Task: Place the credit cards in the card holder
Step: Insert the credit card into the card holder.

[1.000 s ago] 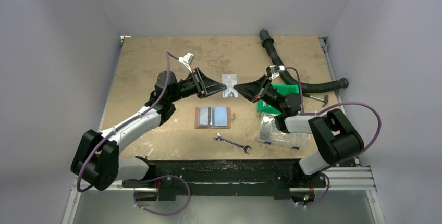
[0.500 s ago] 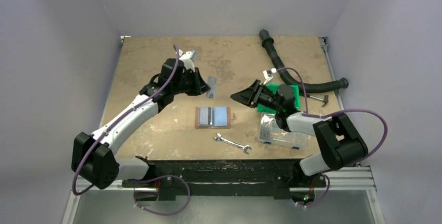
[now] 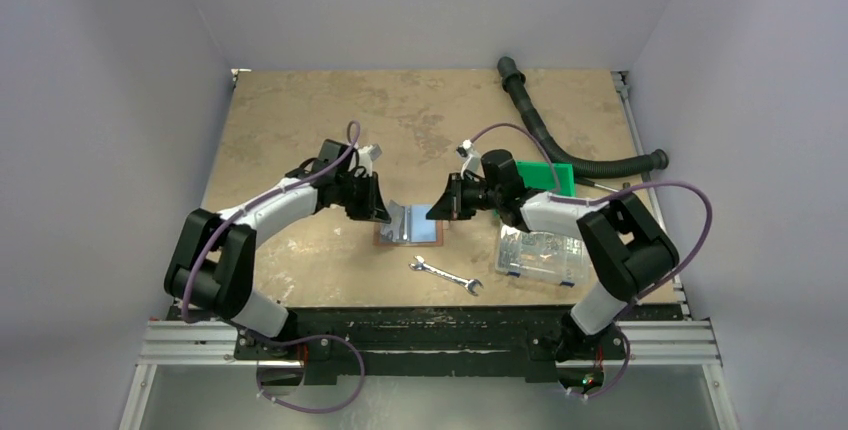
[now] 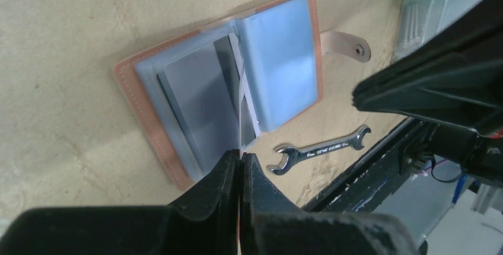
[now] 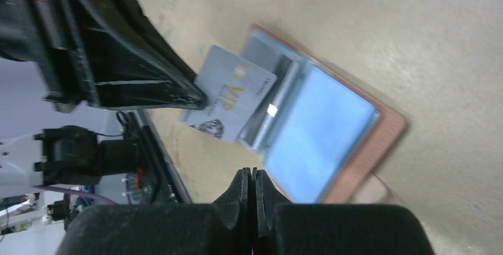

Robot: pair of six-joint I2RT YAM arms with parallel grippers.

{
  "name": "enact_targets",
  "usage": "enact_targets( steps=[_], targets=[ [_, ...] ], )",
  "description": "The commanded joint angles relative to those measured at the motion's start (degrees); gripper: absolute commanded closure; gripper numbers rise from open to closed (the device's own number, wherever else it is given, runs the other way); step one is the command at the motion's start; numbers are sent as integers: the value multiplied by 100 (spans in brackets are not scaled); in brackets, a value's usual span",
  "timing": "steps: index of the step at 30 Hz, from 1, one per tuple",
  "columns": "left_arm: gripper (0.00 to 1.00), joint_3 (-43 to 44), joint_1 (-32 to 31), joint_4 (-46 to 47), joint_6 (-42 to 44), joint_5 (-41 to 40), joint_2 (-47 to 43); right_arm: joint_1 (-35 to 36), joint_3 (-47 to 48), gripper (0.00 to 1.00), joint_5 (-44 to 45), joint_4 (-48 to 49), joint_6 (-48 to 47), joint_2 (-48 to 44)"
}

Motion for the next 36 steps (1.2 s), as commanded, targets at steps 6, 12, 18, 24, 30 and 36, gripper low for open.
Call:
enact_targets(
  steps=[6, 12, 18, 24, 30, 36],
  targets=[
    [100, -107, 139, 650, 167, 994, 576, -2, 302, 100, 294, -185, -576, 647],
    [100, -220, 240, 831, 181, 1239, 855, -8, 242, 100, 667, -200, -664, 868],
    [100, -200, 328, 930, 158, 1491, 1132, -13, 176, 100, 989, -352, -728, 986],
    [100, -162, 406, 896, 97, 1433, 1319, -7, 145, 100, 1063, -358, -755, 990],
    [100, -266, 464, 1491, -429, 1724, 1545, -12, 147, 100, 1055, -330, -779, 1072],
    [100, -324, 464, 2082, -912, 1535, 1571, -8, 121, 100, 995, -193, -699, 1149]
  ],
)
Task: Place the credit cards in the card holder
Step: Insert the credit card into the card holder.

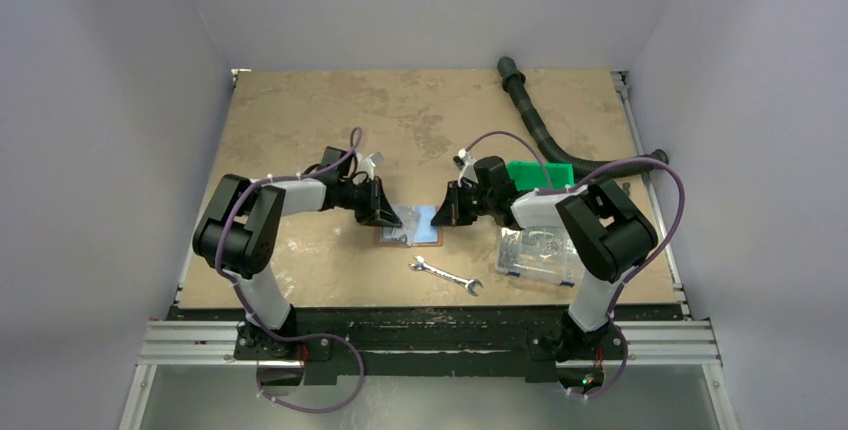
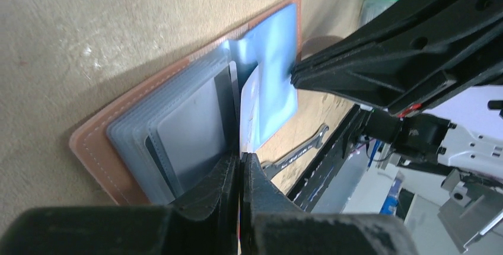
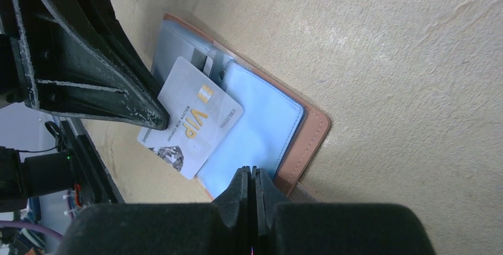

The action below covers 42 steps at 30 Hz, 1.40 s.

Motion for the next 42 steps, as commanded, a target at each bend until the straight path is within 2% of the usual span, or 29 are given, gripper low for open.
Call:
enact_targets(
  steps=[1, 6, 19, 23, 26, 28, 32, 35, 39, 42],
  targets=[
    [100, -172, 51, 821, -462, -402, 4, -5, 33, 100, 324, -32, -128, 185],
    [100, -487, 51, 1624, -1072, -492, 36, -11, 22, 100, 299, 2, -128, 202],
    [100, -1033, -204, 2427, -1564, -659, -44, -10, -36, 100, 239, 134, -53, 216],
    [100, -1037, -458, 2441, -1595, -799, -28, -7, -54, 100, 206, 162, -15, 174],
    [100, -911, -620, 2032, -1390, -1115, -129, -5, -74, 100, 205, 156, -4, 121],
    [92, -767, -710, 1609, -1174, -1386, -253, -13, -83, 100, 207, 147, -5, 77],
    [64, -485, -812, 813, -708, -1926, -590, -12, -83, 100, 205, 129, -30, 44],
    [55, -298, -847, 314, -507, -2095, -736, -8, -88, 100, 203, 146, -31, 51],
    [49, -30, -854, -217, -308, -2285, -797, -9, -90, 100, 196, 151, -40, 53],
    [37, 138, -854, -552, -170, -2509, -911, -8, -99, 100, 201, 153, -40, 37]
  ],
)
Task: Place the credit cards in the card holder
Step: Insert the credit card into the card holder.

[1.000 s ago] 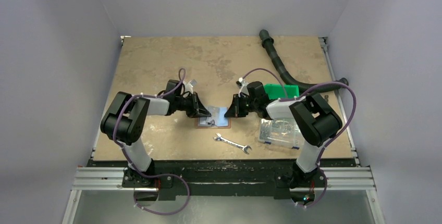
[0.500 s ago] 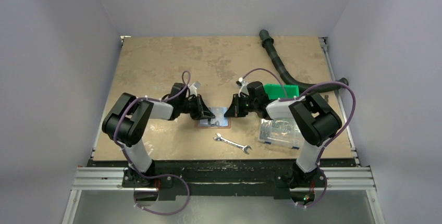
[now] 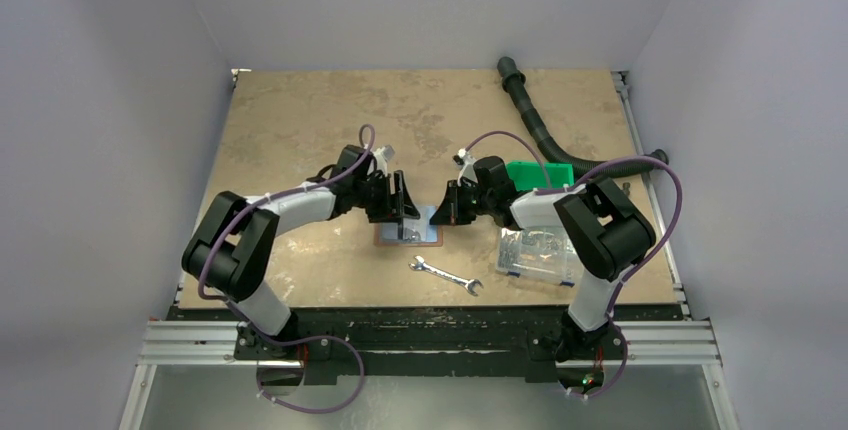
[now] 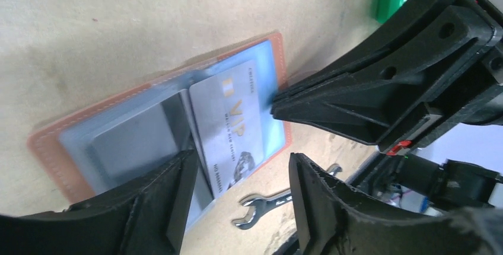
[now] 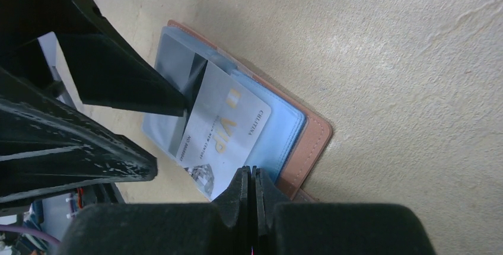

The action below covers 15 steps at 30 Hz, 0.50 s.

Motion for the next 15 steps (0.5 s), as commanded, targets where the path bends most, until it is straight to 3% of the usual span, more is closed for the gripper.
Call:
enact_targets(
  steps=[1, 15],
  targets=[
    [36, 275, 33, -998, 524, -791, -259, -9, -96, 100, 219, -50, -125, -40],
    [37, 359, -370, -667, 345, -810, 245, -9, -96, 100, 218, -37, -121, -45]
  ],
)
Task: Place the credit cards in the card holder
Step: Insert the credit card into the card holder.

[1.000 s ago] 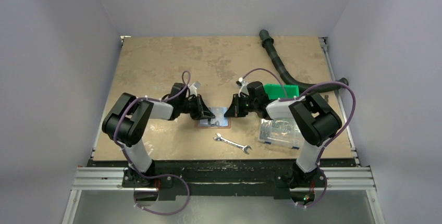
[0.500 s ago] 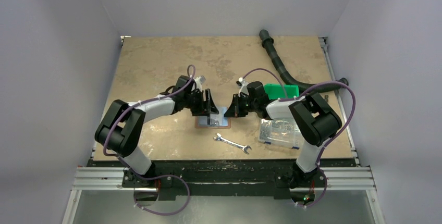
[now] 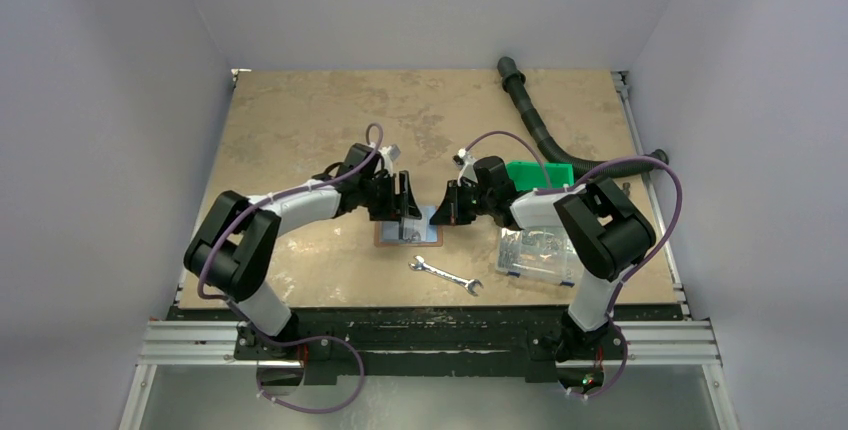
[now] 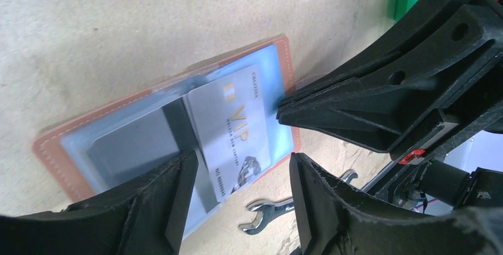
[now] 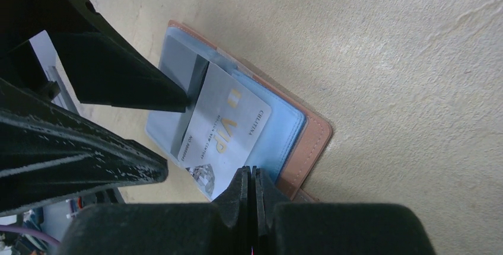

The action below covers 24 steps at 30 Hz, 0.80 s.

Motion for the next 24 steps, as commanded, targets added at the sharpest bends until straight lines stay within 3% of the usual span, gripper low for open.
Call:
enact_targets(
  steps=[1, 14, 19, 24],
  targets=[
    [37, 54, -174, -124, 54, -309, 331, -15, -94, 100, 210, -47, -121, -49],
    [37, -45, -345, 250, -115, -181, 534, -11, -132, 100, 199, -6, -104, -79],
    [37, -71, -364, 566, -255, 235, 682, -7, -137, 100, 245, -139, -112, -285],
    [36, -186, -361, 1076, -485, 742, 655, -10, -50, 90, 477, -574, -160, -704]
  ],
)
